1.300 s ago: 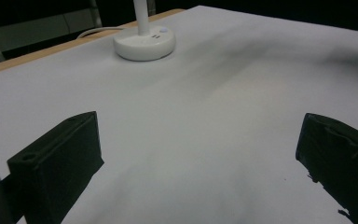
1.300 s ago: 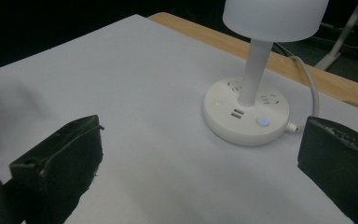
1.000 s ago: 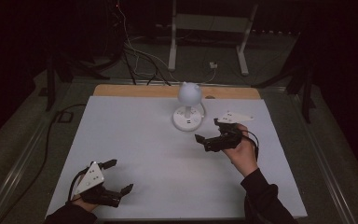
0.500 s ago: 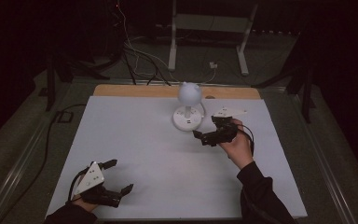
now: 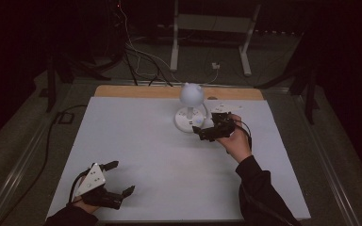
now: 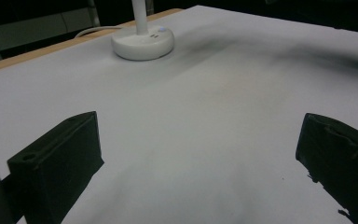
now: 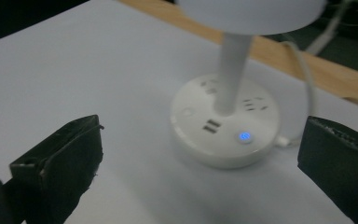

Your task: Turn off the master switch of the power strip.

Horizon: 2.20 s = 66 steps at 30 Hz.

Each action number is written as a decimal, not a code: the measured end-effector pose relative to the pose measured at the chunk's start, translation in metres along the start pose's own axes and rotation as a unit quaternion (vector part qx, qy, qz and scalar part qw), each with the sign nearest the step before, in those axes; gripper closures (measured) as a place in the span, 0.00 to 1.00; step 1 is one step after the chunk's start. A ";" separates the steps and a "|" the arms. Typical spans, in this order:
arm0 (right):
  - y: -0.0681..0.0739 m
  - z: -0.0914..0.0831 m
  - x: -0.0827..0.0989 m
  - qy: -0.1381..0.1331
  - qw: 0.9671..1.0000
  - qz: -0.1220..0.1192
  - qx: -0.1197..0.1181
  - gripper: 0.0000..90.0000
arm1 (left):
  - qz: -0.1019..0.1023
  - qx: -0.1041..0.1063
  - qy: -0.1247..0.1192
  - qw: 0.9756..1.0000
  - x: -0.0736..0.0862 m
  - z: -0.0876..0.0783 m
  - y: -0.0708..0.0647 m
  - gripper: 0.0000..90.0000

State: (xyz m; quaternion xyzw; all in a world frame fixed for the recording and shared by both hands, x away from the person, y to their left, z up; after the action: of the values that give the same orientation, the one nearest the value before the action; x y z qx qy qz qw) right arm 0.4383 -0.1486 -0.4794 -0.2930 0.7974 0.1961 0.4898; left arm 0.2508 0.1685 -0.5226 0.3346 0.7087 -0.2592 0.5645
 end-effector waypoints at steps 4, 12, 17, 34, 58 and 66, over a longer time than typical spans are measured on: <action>-0.006 0.005 -0.001 -0.008 1.000 0.009 0.009 0.00 | 0.000 0.000 0.001 1.000 0.000 0.000 0.000 0.01; -0.018 0.013 -0.001 -0.014 0.999 0.033 0.027 0.00 | -0.001 -0.001 0.001 1.000 0.000 0.000 0.001 0.01; -0.022 0.018 0.000 -0.014 0.998 0.040 0.037 0.01 | 0.001 -0.002 0.003 1.000 0.001 0.000 0.001 0.01; -0.033 0.025 0.002 -0.017 0.992 0.100 0.079 0.43 | -0.003 -0.001 0.004 1.000 0.001 0.000 0.001 0.01; -0.028 0.038 0.009 0.002 0.993 0.060 0.100 1.00 | -0.001 0.000 0.007 1.000 0.002 0.001 0.001 0.01; -0.023 0.047 0.014 0.010 0.994 0.032 0.108 1.00 | -0.001 0.001 0.007 1.000 0.002 0.001 0.001 0.01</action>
State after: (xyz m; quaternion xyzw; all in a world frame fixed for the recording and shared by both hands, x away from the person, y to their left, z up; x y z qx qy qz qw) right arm 0.4796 -0.1415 -0.5135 -0.2145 0.8280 0.1219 0.5036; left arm 0.2515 0.1686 -0.5244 0.3358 0.7128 -0.2580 0.5591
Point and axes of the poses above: each handheld gripper's, and its own axes: z roughly forward along the jaws, x roughly out of its underside, y roughly to its left, the point moved 6 cm from there along z, roughly forward along the jaws, and after that the axes turned 8 degrees about -y, right-handed, at the moved point
